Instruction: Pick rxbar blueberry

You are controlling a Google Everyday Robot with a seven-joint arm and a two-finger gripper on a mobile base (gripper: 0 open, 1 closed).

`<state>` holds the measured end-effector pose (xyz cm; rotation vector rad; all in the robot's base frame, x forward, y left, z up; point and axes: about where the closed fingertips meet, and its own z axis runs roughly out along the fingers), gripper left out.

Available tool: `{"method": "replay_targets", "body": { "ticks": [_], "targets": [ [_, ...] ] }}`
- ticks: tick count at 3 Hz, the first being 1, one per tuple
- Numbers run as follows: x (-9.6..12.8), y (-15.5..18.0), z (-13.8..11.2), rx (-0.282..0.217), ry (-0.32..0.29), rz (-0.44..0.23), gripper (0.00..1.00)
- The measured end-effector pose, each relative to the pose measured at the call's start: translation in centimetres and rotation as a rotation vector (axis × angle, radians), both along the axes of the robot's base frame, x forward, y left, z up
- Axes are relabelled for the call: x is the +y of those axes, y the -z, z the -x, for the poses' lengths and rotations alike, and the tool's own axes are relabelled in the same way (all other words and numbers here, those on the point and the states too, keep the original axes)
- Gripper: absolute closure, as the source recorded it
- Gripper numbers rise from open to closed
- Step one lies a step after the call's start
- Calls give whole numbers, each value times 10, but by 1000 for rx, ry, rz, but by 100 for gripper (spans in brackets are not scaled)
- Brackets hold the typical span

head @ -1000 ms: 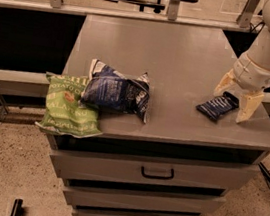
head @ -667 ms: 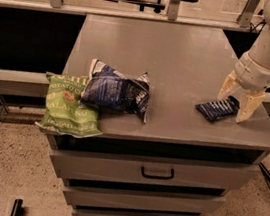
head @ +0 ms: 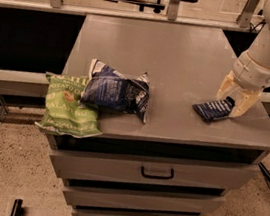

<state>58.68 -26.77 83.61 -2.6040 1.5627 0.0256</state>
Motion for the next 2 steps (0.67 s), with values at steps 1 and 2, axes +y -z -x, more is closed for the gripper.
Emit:
{"method": "replay_targets", "body": {
  "ticks": [1, 2],
  "targets": [
    [14, -11, 2, 13, 21, -71, 100],
    [30, -38, -5, -4, 55, -168, 100]
  ]
}}
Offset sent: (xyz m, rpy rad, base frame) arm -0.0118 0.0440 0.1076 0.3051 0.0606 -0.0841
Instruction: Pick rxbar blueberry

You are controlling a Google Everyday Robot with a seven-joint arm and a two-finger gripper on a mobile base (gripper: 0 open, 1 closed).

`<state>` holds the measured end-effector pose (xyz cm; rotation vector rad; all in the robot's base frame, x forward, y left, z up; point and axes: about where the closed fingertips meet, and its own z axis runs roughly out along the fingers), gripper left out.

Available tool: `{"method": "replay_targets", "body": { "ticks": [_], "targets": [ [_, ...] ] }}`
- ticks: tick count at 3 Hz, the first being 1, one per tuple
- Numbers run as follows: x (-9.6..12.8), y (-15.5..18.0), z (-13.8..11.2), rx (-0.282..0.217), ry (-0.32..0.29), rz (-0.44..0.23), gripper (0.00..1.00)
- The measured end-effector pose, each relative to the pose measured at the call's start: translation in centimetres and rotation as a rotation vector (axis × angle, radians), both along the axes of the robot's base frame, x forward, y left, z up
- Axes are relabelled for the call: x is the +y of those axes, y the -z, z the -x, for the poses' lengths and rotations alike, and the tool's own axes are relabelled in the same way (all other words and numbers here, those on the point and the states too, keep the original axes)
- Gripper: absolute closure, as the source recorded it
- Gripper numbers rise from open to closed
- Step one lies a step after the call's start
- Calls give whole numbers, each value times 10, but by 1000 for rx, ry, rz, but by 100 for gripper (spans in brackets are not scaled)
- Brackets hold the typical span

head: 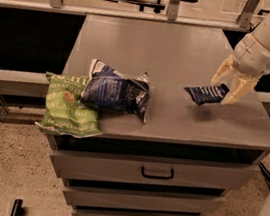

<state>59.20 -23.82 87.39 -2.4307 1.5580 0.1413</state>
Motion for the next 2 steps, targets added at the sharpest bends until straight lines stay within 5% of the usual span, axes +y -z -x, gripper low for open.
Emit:
{"method": "replay_targets", "body": {
  "ticks": [1, 2],
  "targets": [
    [11, -33, -6, -44, 35, -129, 100],
    [21, -44, -17, -86, 39, -180, 100]
  ]
}}
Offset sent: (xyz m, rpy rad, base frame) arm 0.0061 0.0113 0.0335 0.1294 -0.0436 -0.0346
